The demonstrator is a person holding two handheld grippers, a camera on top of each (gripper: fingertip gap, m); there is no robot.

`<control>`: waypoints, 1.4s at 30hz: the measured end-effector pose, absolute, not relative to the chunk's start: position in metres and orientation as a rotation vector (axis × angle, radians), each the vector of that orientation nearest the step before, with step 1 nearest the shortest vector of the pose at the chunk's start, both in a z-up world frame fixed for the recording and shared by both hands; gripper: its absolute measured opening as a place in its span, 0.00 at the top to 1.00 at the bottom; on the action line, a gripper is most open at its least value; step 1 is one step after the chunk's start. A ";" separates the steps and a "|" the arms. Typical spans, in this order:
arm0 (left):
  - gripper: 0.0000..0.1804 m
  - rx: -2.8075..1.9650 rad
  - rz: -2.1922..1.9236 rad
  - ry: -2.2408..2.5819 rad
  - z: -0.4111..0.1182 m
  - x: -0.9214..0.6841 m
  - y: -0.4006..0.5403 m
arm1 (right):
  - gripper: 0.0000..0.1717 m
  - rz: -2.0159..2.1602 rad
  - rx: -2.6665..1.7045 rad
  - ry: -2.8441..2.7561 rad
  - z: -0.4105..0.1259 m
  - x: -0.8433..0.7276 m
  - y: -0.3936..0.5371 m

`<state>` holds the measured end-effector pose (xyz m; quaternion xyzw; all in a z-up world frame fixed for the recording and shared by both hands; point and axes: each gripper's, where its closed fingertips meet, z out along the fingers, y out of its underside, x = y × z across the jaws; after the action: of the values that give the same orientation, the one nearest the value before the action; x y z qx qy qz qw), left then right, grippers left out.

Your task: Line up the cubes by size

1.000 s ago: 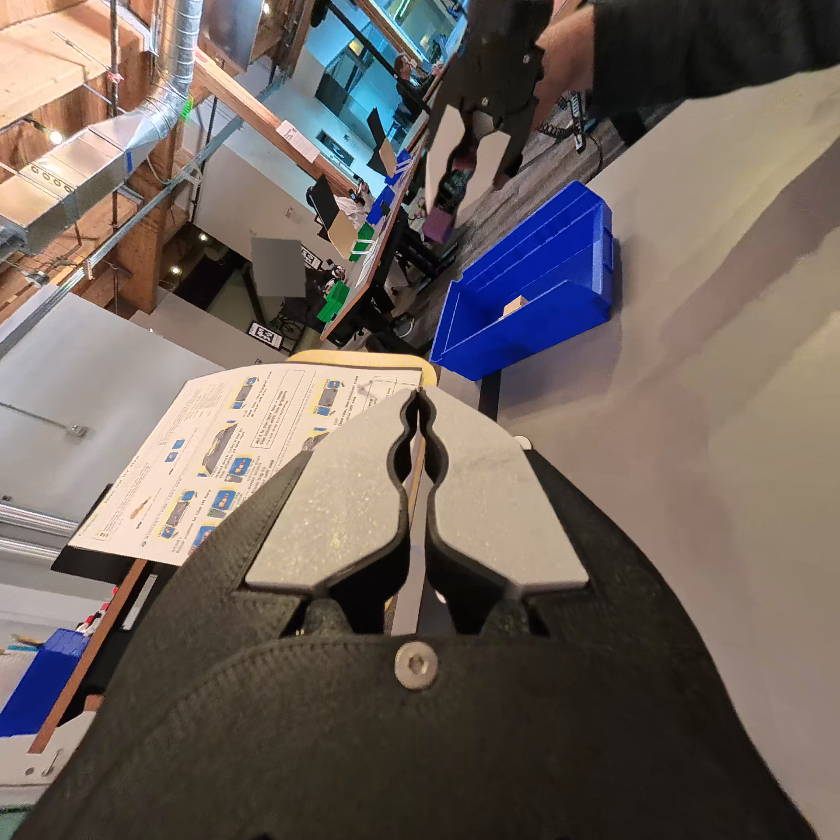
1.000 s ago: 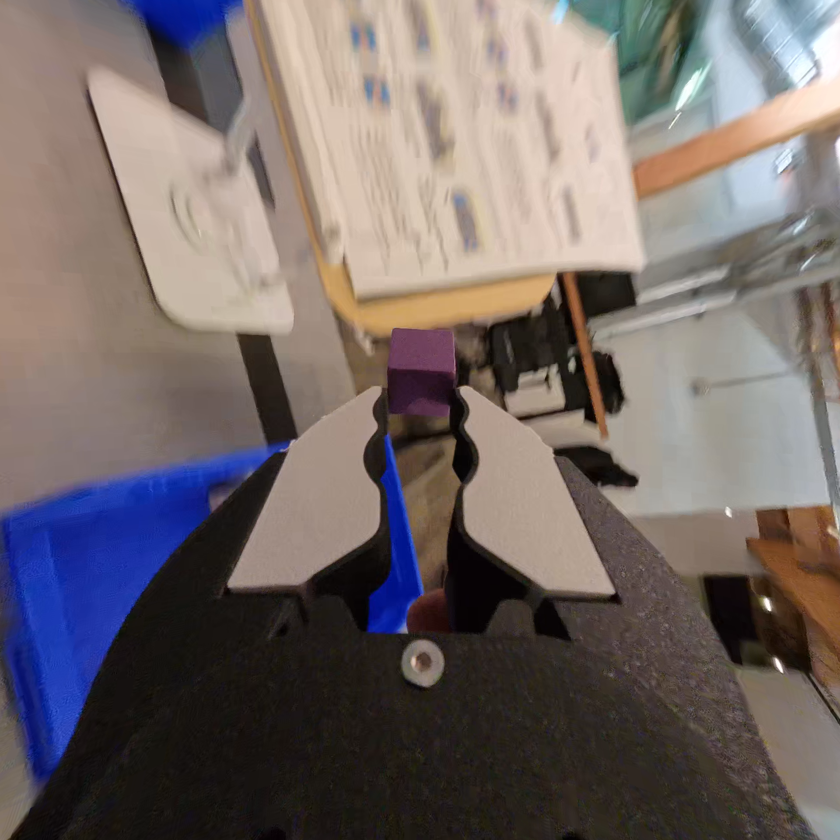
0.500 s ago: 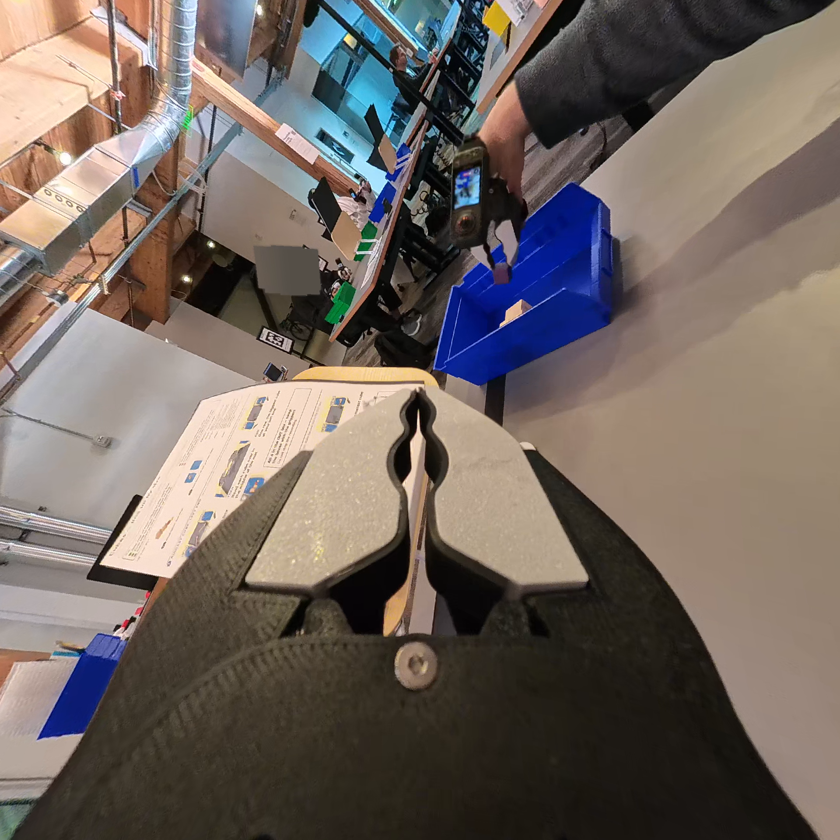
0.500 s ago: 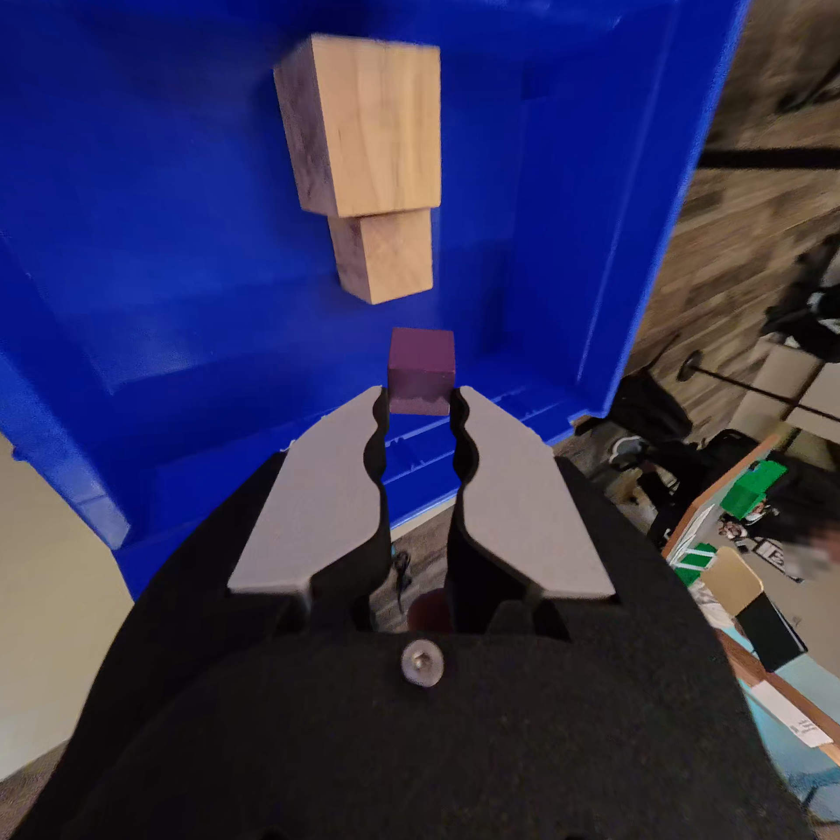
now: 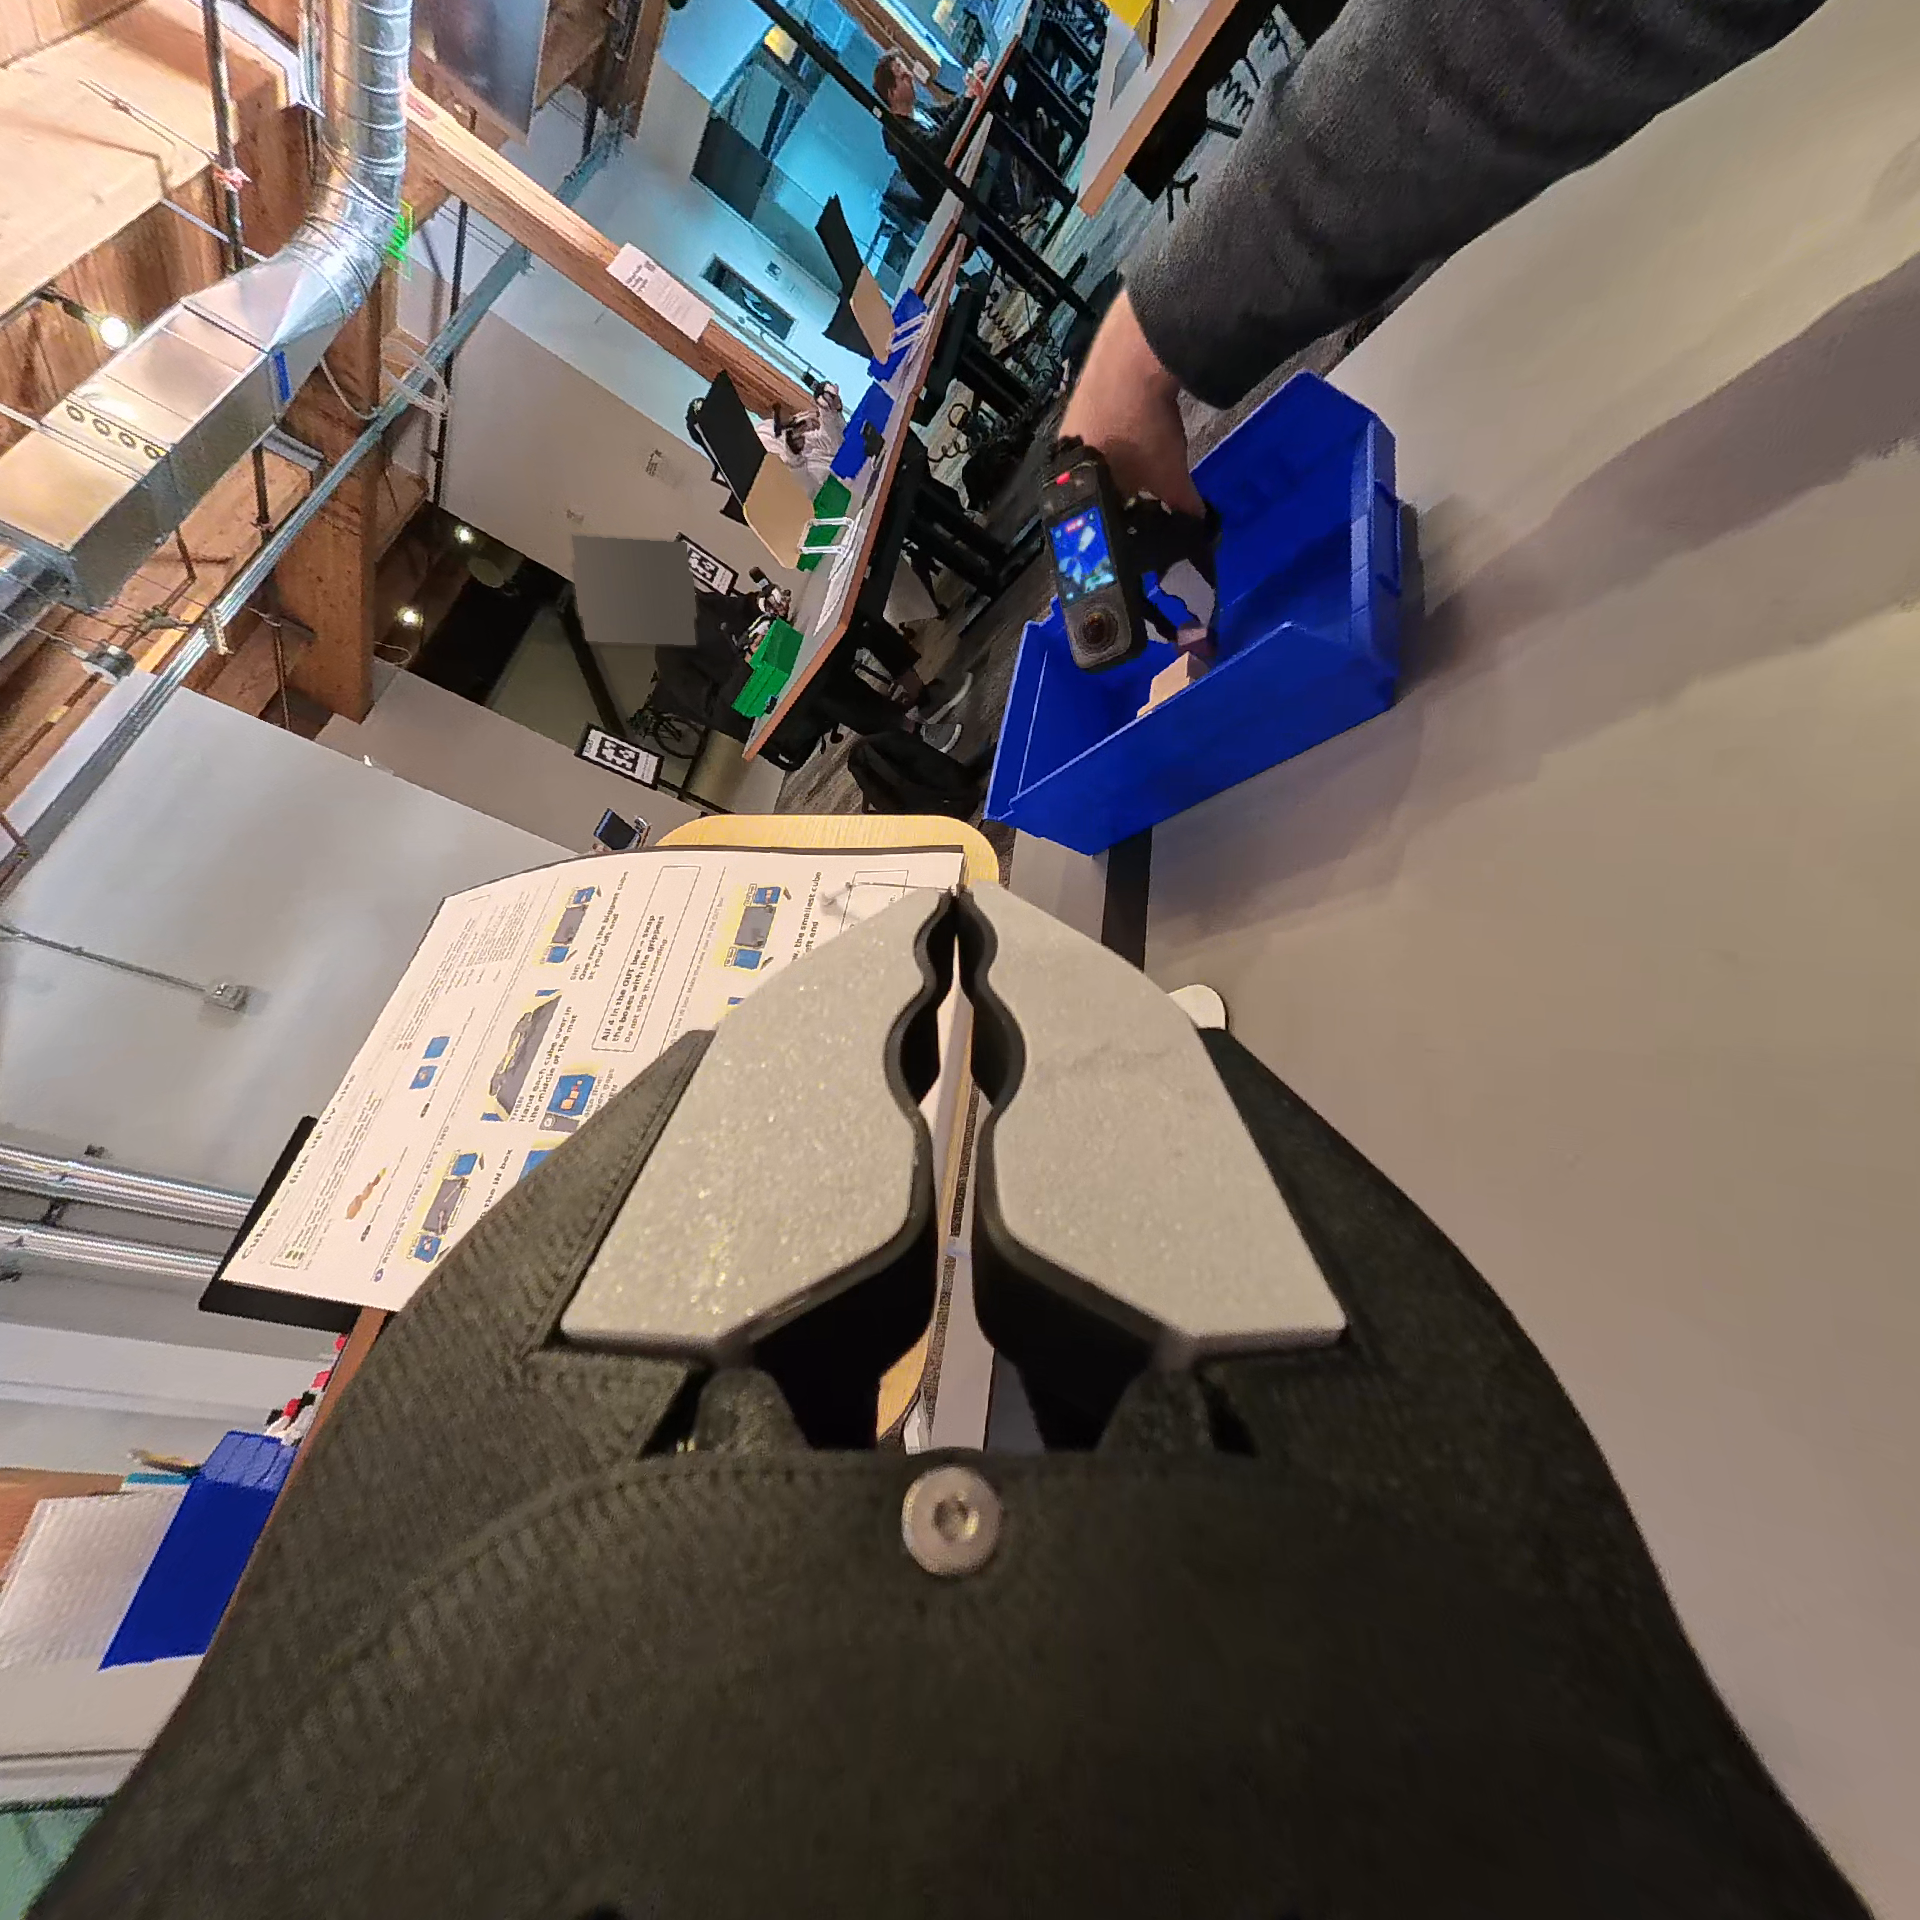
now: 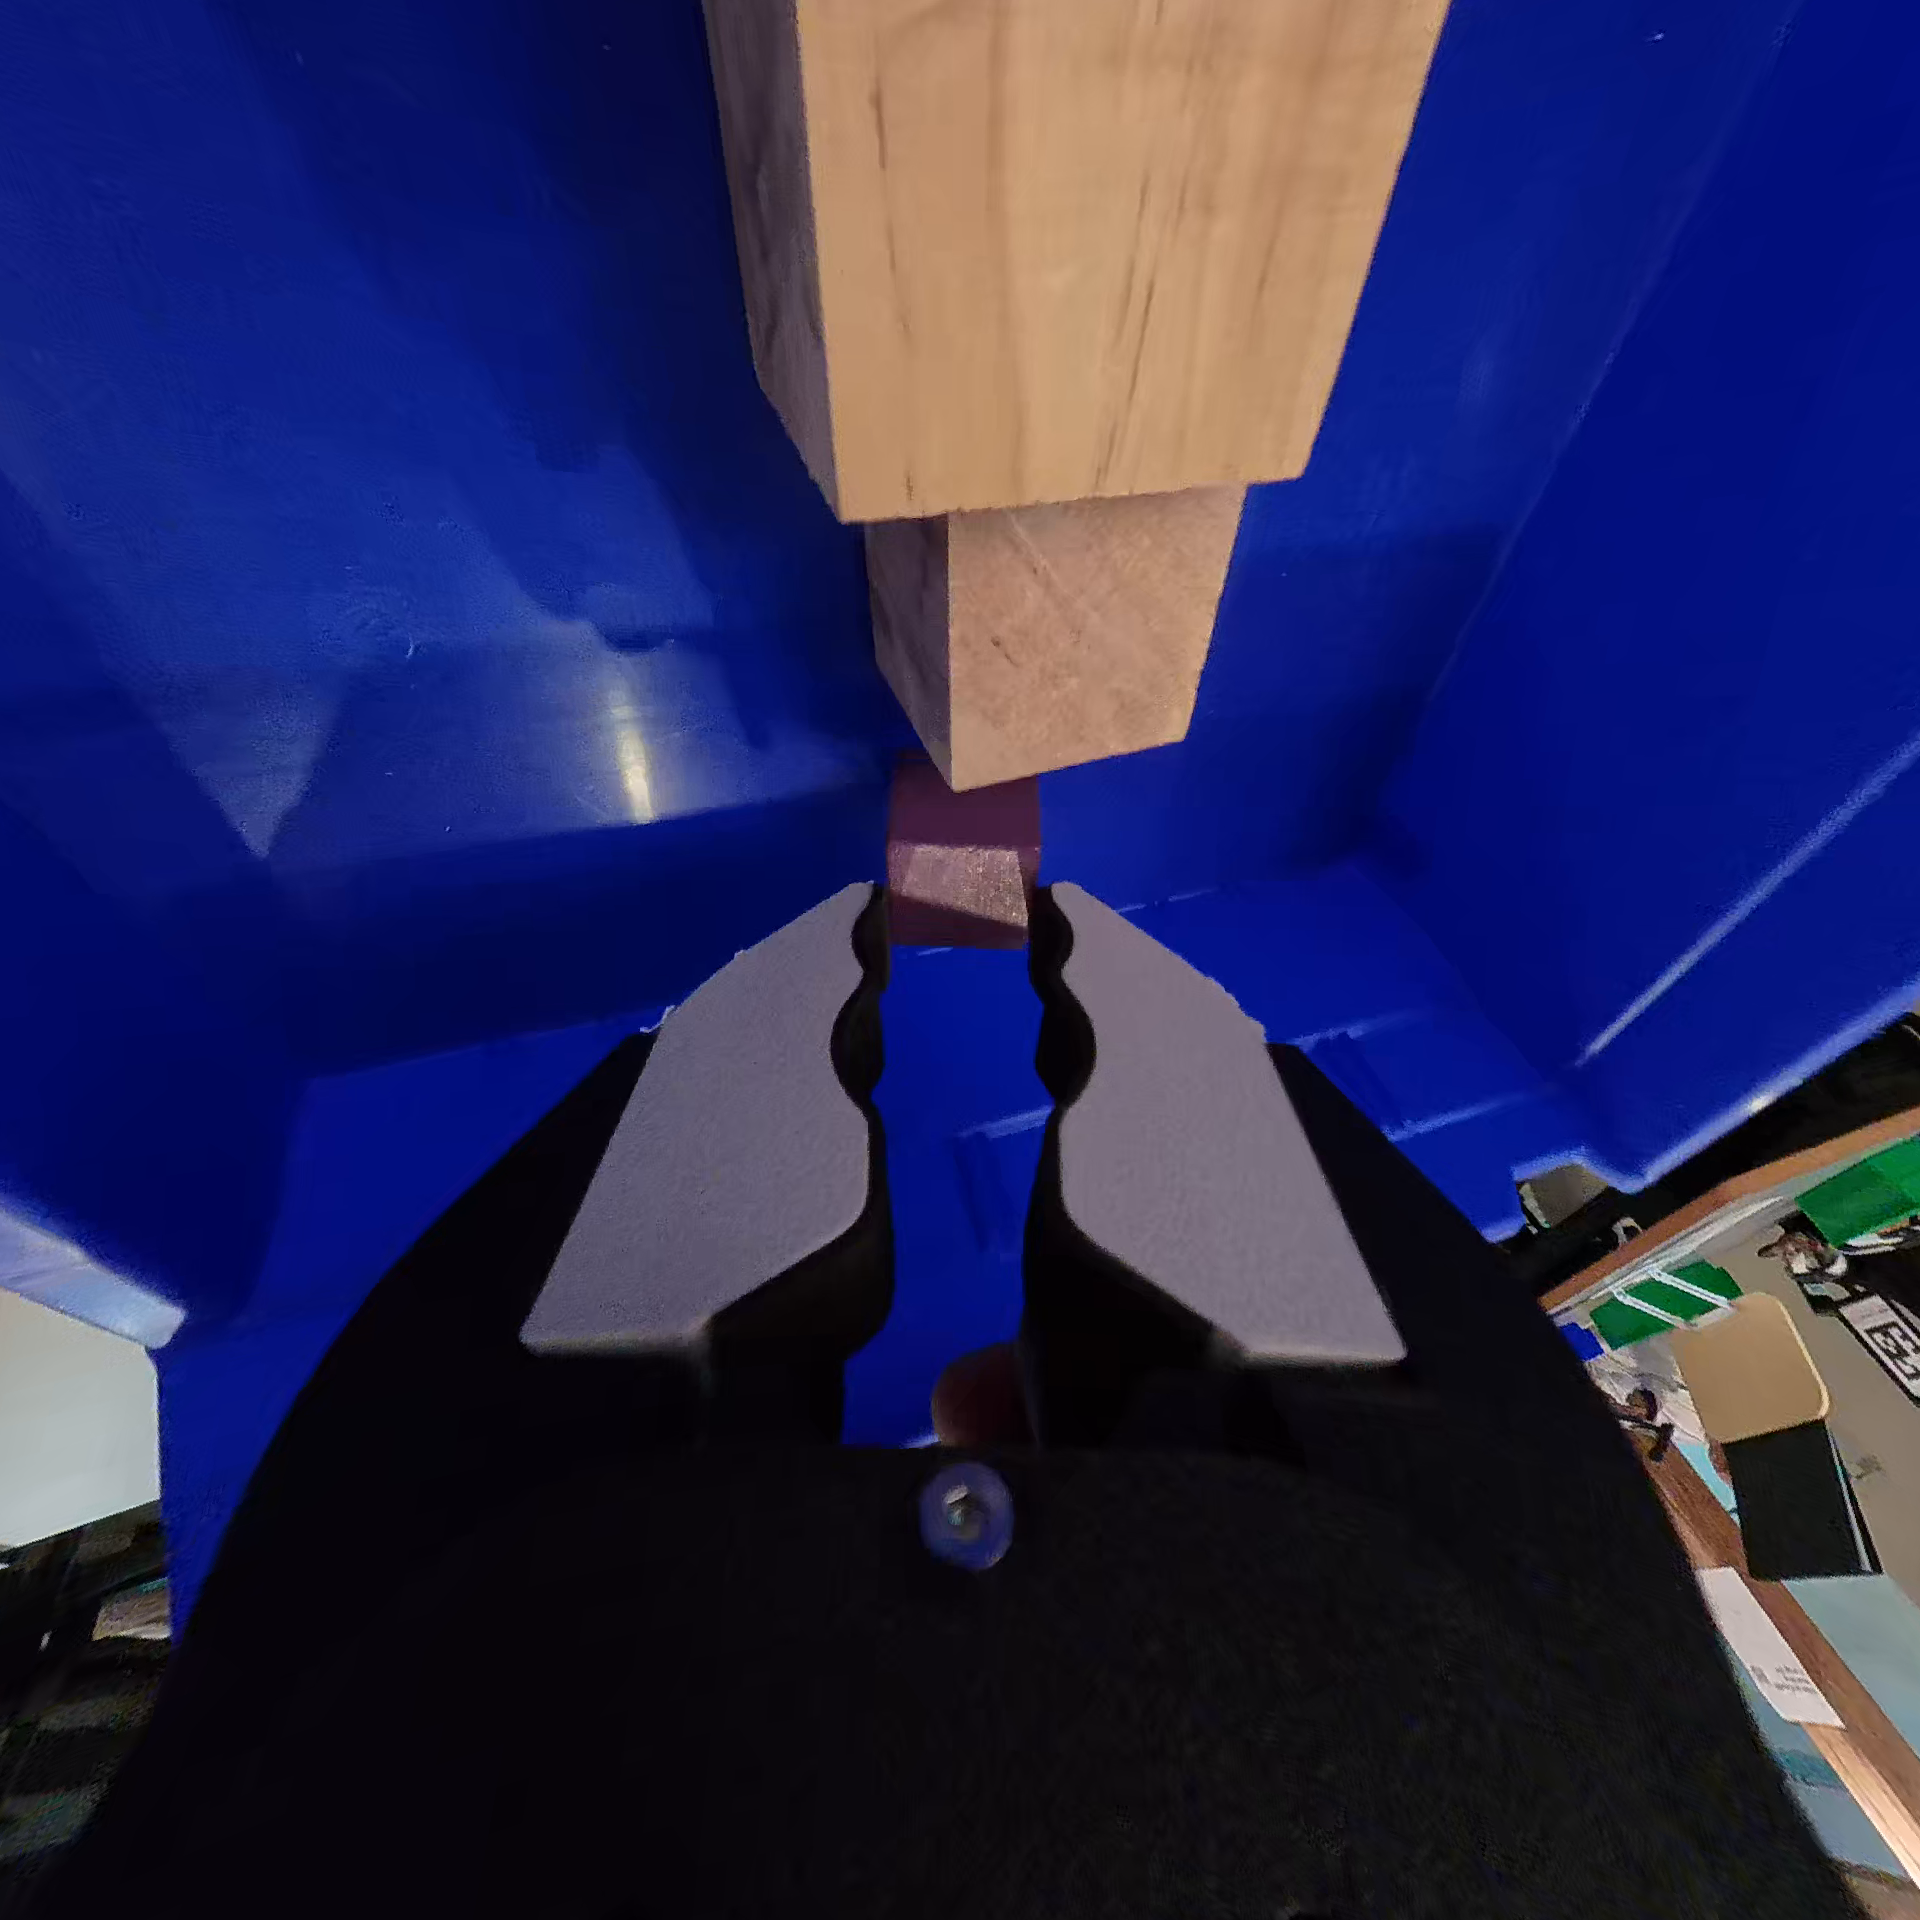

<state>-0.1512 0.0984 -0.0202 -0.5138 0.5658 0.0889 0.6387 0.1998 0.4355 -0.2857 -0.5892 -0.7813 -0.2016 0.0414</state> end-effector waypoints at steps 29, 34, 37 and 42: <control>1.00 -1.197 0.209 1.324 -0.030 -0.151 0.105 | 0.77 -0.613 -1.849 -2.376 -0.286 0.196 0.449; 1.00 -1.198 0.223 1.300 -0.026 -0.156 0.105 | 0.78 -0.666 -1.775 -2.161 -0.227 0.185 0.443; 1.00 -1.205 0.244 1.286 -0.022 -0.160 0.103 | 0.81 -0.657 -1.668 -1.971 -0.176 0.165 0.423; 0.99 -1.207 0.297 1.267 -0.016 -0.165 0.099 | 0.87 -0.509 -1.410 -1.761 -0.107 0.102 0.350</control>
<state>-0.1647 0.0992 -0.0158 -0.5274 0.5537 0.1296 0.6313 0.1019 0.3496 -0.1074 -0.5580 -0.6969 -0.2014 0.4029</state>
